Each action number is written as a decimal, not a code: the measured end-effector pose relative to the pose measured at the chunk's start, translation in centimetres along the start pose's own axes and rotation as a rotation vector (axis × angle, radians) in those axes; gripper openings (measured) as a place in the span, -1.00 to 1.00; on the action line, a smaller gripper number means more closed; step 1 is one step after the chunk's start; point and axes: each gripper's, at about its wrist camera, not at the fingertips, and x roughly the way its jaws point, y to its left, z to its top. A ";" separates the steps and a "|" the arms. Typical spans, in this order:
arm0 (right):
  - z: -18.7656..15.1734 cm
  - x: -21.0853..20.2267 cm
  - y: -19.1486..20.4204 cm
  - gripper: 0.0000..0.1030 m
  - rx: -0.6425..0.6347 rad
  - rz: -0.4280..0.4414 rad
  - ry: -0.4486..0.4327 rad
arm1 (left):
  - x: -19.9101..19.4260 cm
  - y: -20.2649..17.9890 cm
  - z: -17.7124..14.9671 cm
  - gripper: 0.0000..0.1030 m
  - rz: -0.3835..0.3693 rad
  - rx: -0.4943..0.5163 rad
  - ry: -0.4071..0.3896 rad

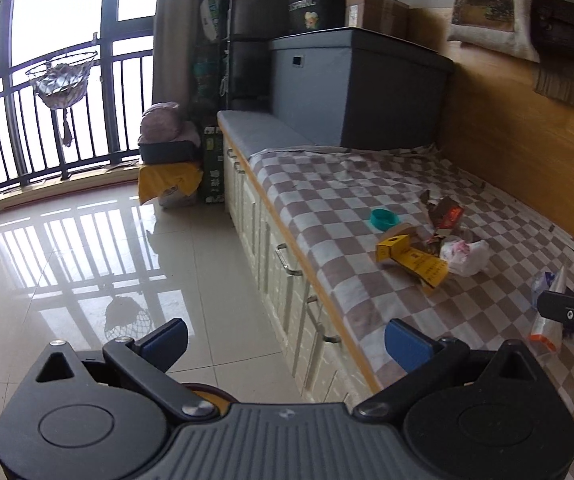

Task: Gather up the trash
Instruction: 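Move both tools back toward the remaining trash on the bench, then grasp the clear plastic bag with right tool while left tool grasps yellow cigarette box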

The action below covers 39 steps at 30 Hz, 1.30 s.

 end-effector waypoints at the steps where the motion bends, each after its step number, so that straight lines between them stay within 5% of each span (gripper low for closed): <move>1: -0.1 0.0 -0.6 1.00 0.006 -0.007 -0.002 | 0.2 -0.9 0.1 1.00 -0.011 0.012 -0.003; 18: -3.9 1.9 -10.3 1.00 0.156 -0.123 0.037 | 5.4 -11.4 0.2 1.00 -0.108 0.140 0.015; 28: -5.9 4.2 -12.3 1.00 0.200 -0.164 0.032 | 10.9 -13.1 -0.7 1.00 -0.134 0.094 0.008; 39: -5.2 6.1 -12.4 1.00 0.330 -0.035 -0.009 | 16.3 -12.7 0.6 1.00 -0.128 0.072 -0.038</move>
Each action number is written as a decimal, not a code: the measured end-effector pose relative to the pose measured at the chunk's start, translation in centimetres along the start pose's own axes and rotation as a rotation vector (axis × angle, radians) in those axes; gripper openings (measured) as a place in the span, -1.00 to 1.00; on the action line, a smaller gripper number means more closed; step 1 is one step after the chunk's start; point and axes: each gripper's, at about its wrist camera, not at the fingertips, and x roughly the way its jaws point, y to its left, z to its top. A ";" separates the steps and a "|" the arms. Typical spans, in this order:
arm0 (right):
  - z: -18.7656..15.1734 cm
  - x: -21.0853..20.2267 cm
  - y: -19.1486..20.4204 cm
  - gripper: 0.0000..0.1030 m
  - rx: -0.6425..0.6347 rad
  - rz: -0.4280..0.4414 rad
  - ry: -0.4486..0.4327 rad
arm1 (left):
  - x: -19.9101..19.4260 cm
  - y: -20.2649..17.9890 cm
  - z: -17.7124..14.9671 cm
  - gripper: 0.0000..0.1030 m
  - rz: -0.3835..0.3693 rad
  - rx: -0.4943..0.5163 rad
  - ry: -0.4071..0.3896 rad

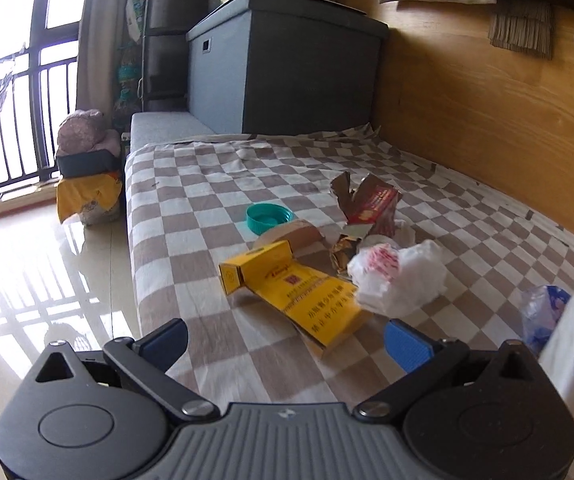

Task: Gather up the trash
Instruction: 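Grasp the clear plastic bag with right tool while left tool grasps yellow cigarette box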

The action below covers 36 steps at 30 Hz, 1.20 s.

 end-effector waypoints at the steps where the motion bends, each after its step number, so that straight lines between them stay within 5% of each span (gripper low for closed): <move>1: 0.1 0.2 0.1 1.00 0.013 0.010 0.001 | 0.4 0.0 0.1 1.00 0.004 0.017 -0.003; 8: 0.4 1.7 1.4 0.89 0.066 0.060 0.013 | 2.8 -0.1 0.7 0.97 0.007 0.016 0.008; 21: 0.2 3.0 1.9 0.77 0.135 0.023 0.019 | 5.8 -0.8 2.4 1.00 0.065 -0.282 0.107; 32: -0.7 4.7 5.9 0.88 -0.082 0.017 -0.002 | 7.6 -0.1 4.0 1.00 0.125 -0.298 0.162; 36: -1.0 4.9 5.5 0.83 -0.064 0.039 0.020 | 7.6 1.1 4.3 1.00 0.152 -0.295 0.177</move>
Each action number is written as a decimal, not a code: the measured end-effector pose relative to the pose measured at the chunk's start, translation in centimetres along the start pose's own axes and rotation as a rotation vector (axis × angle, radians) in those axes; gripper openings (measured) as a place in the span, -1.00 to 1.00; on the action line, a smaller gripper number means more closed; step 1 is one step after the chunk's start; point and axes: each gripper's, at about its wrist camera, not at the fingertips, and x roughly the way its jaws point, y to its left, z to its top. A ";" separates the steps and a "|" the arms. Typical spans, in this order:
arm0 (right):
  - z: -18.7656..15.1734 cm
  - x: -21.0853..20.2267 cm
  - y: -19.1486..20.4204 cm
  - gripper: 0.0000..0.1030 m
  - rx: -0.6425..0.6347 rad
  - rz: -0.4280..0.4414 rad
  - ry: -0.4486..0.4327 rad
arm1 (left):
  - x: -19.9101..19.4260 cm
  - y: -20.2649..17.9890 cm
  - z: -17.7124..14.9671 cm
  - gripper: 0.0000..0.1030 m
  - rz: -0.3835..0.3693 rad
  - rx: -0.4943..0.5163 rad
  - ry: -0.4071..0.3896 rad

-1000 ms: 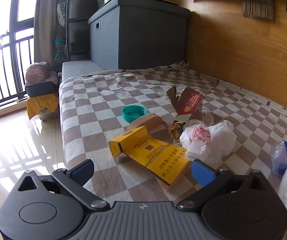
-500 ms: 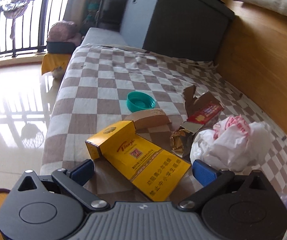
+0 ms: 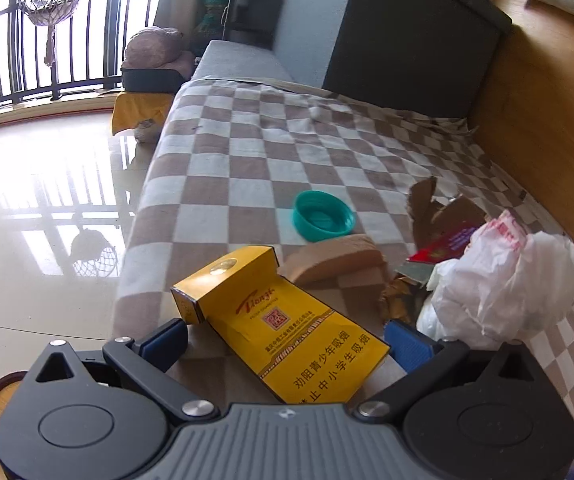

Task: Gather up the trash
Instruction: 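Grasp the clear plastic bag with right tool while left tool grasps yellow cigarette box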

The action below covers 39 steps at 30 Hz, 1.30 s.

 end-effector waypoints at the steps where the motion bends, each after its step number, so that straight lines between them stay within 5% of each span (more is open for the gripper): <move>1: 0.0 0.0 -0.4 0.81 0.020 0.011 0.002 | -0.1 0.3 0.0 1.00 -0.006 0.013 0.003; 5: -0.2 -0.7 -2.2 0.66 0.127 0.055 0.008 | -0.7 1.4 -0.3 1.00 -0.038 0.101 0.012; 10: -0.6 -1.2 -4.7 0.12 0.308 0.128 0.008 | -1.6 2.7 -1.4 1.00 -0.071 0.266 0.007; 13: -0.5 -0.8 -5.5 0.01 0.384 0.166 0.000 | -2.1 3.7 -1.7 1.00 -0.068 0.364 -0.011; 18: -0.2 1.4 -5.9 -0.19 0.478 0.216 0.042 | -3.2 4.4 -0.8 1.00 -0.129 0.372 -0.026; 23: -0.9 3.2 -6.2 -0.78 0.585 0.239 0.095 | -3.1 2.3 0.3 1.00 -0.098 0.481 -0.074; 32: -1.3 2.3 -5.7 -0.83 0.508 0.244 0.081 | -0.2 -2.1 0.1 1.00 -0.081 0.758 -0.016; 35: -1.2 1.8 -5.3 -0.85 0.468 0.238 0.080 | 0.4 -2.6 -0.4 0.72 -0.060 0.801 0.006; 39: -1.1 1.2 -5.3 -0.86 0.439 0.231 0.087 | -0.1 -1.7 -0.5 0.25 -0.111 0.694 0.036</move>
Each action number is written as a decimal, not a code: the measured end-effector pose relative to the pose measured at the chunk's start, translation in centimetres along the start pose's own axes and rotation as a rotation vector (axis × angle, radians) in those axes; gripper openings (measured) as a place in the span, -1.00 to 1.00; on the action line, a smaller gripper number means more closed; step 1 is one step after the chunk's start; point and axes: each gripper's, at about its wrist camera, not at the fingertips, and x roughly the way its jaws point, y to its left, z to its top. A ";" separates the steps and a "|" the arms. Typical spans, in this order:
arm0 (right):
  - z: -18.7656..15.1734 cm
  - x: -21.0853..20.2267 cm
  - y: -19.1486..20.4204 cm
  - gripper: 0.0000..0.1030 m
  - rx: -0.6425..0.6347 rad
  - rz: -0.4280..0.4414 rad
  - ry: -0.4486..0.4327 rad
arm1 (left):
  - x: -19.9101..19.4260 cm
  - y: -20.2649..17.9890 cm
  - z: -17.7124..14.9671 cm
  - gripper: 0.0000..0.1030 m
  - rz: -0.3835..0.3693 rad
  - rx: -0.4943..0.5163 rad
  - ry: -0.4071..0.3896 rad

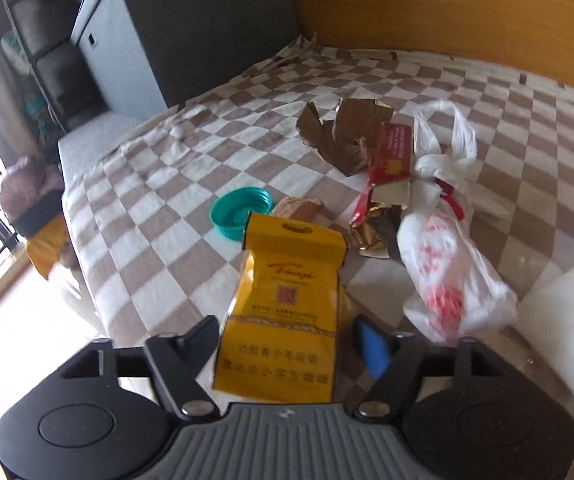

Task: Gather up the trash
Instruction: 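Grasp the clear plastic bag with right tool while left tool grasps yellow cigarette box, then carry the cigarette box and clear bag in both tools over the wastebasket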

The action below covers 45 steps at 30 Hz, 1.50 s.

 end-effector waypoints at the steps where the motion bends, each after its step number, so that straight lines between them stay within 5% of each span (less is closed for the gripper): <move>1: -0.1 -0.2 0.0 -0.86 -0.005 -0.004 0.002 | -0.2 -0.1 -0.3 0.25 0.002 -0.011 -0.007; 24: -2.1 -3.0 5.6 -0.87 -0.292 -0.178 -0.033 | -11.2 2.4 -6.9 0.17 -0.023 -0.278 -0.124; 45: -7.6 0.4 17.7 -0.87 -0.573 -0.091 0.033 | -17.0 11.2 -15.1 0.17 0.104 -0.444 -0.148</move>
